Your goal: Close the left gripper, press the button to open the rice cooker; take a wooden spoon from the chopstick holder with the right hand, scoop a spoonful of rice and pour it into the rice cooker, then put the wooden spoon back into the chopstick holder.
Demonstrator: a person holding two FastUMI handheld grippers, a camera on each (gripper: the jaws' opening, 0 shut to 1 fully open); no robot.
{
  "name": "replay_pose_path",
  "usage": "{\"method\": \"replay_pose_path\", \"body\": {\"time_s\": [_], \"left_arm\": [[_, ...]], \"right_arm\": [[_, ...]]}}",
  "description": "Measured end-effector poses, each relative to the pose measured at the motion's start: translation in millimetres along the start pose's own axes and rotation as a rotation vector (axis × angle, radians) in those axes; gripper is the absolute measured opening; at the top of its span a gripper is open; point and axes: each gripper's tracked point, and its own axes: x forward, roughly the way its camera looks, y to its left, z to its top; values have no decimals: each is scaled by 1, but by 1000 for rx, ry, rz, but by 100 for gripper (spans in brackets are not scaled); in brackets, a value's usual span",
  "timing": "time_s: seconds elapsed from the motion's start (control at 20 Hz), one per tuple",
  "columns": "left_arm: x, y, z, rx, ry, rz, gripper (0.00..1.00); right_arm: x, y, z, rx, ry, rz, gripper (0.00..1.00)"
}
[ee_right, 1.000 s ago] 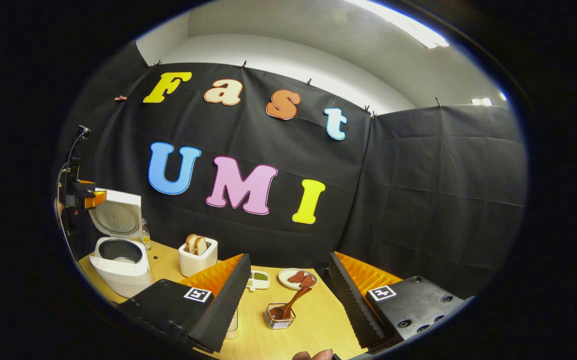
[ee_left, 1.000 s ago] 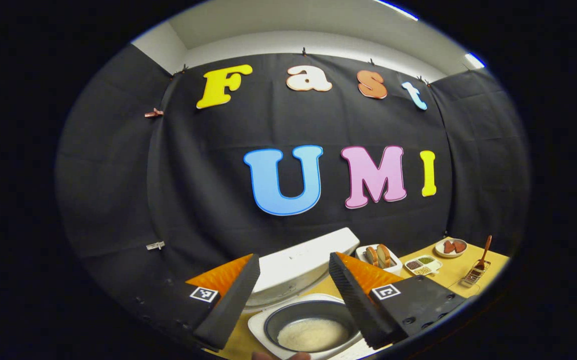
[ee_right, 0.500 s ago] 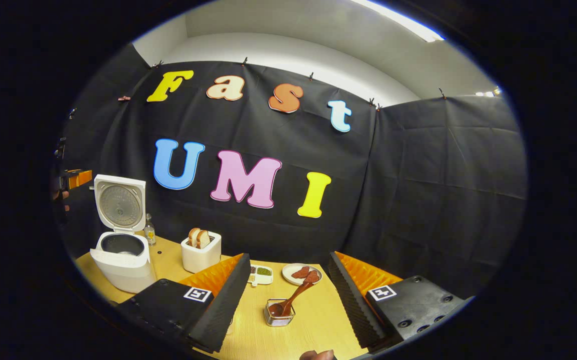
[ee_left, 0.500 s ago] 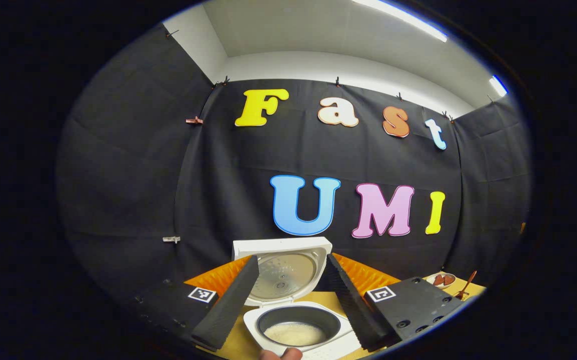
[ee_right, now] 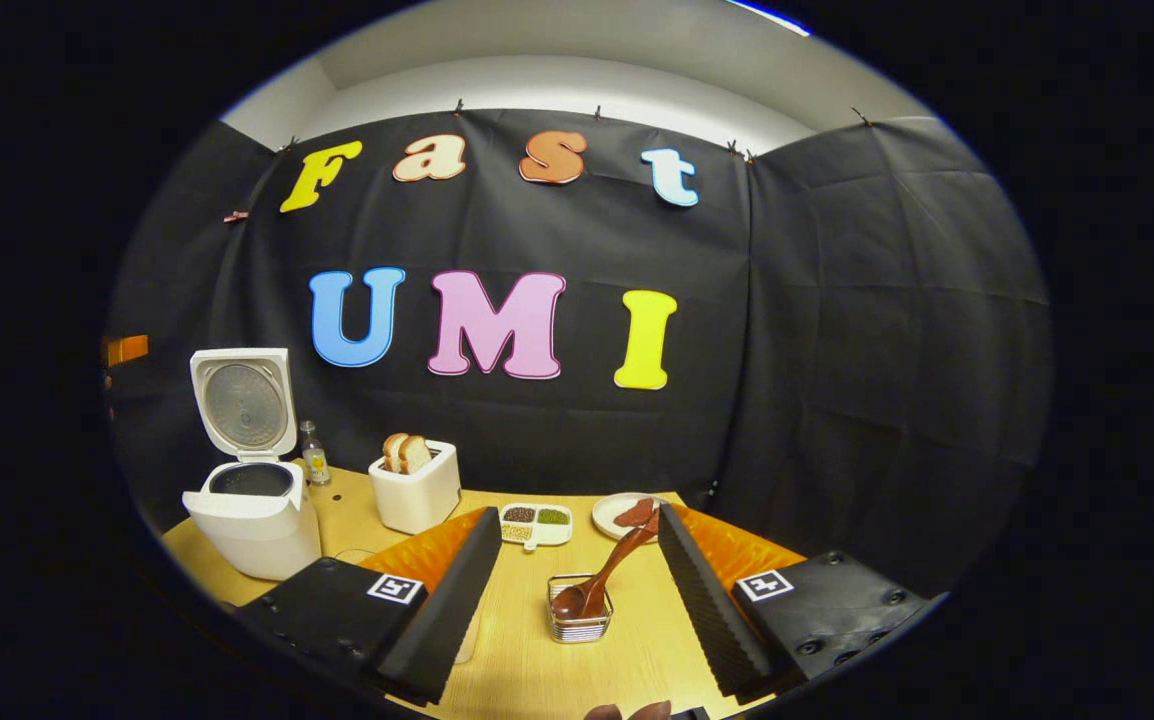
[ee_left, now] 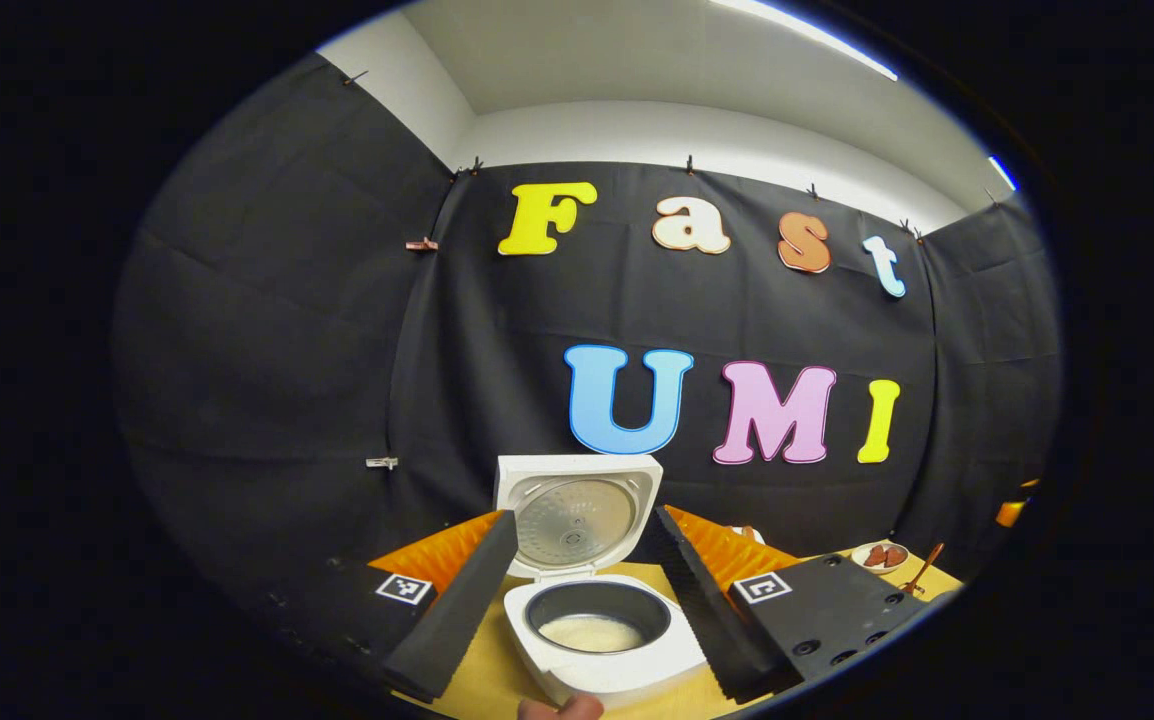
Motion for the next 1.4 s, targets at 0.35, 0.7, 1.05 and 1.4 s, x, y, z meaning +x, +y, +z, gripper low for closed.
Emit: {"method": "replay_pose_path", "body": {"time_s": [0.35,0.7,1.05,1.4], "left_arm": [[-38,-6,1,36,15,18,93],[-49,-17,-8,50,47,38,93],[-58,-27,-17,51,87,67,94],[-64,-37,-25,84,117,85,94]], "right_arm": [[50,-13,-56,43,75,30,98],[99,-10,-127,15,192,75,98],[133,-5,-164,67,263,114,98],[165,-21,-184,124,304,83,97]]}}
